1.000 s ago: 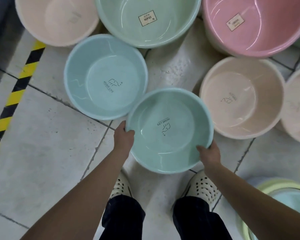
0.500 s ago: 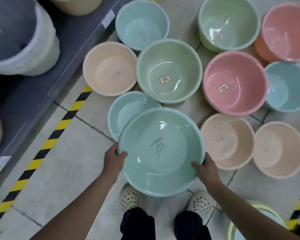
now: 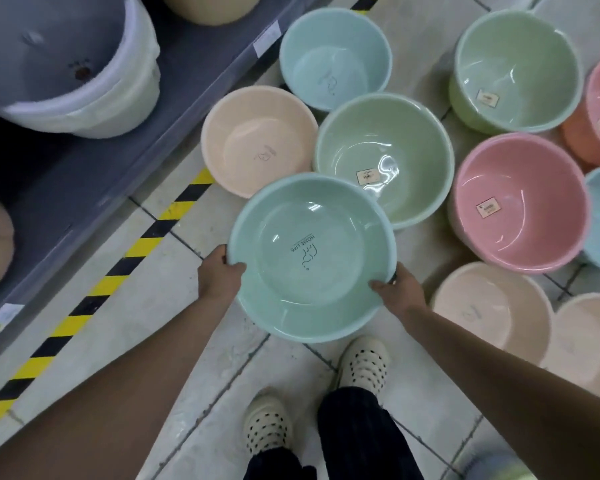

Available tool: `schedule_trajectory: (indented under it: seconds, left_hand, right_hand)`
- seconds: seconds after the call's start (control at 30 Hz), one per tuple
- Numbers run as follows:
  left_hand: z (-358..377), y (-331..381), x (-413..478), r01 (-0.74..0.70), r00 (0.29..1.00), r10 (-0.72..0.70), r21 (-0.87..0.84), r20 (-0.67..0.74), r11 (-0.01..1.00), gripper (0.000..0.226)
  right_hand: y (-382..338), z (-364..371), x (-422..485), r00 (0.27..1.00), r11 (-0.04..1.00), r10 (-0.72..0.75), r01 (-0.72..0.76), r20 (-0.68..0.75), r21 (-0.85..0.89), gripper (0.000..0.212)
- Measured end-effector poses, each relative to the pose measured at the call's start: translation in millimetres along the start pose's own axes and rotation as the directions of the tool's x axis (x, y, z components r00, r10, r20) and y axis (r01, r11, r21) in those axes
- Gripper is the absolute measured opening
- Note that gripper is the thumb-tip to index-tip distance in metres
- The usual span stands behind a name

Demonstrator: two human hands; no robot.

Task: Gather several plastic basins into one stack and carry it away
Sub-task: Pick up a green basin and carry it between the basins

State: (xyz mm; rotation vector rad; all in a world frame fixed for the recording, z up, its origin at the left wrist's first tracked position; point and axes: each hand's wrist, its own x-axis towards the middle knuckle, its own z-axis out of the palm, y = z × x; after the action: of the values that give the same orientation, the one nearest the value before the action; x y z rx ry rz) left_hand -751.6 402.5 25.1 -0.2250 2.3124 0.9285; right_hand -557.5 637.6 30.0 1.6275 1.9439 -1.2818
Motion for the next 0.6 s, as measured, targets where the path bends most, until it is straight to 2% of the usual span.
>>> schedule_trajectory:
  seconds: [0.2,0.43,0.6]
  left_hand:
    - [27.9,-47.1,32.2,0.008,1.0,-0.008,0.035,0.005,0.999,0.022]
    - [47.9,-83.9,55.7,0.051,0.999,-0.051,-0.025,0.001,0.998,0.056]
    - [67.2,-100.5,64.6,0.078,0.997,-0.078,-0.015,0.002,0.997,0.063]
  right_hand:
    - [21.3,35.0,45.9,0.999,0.999,0.021,-0.019,0.047,-0.041,0.042]
    - [37.8,65.6,80.6,0.994,0.998,0.022,-0.016,0.109,-0.055,0.045]
    - [46.8,80.6,101.0,0.99,0.996,0.077,-0.071,0.119,-0.056,0.044]
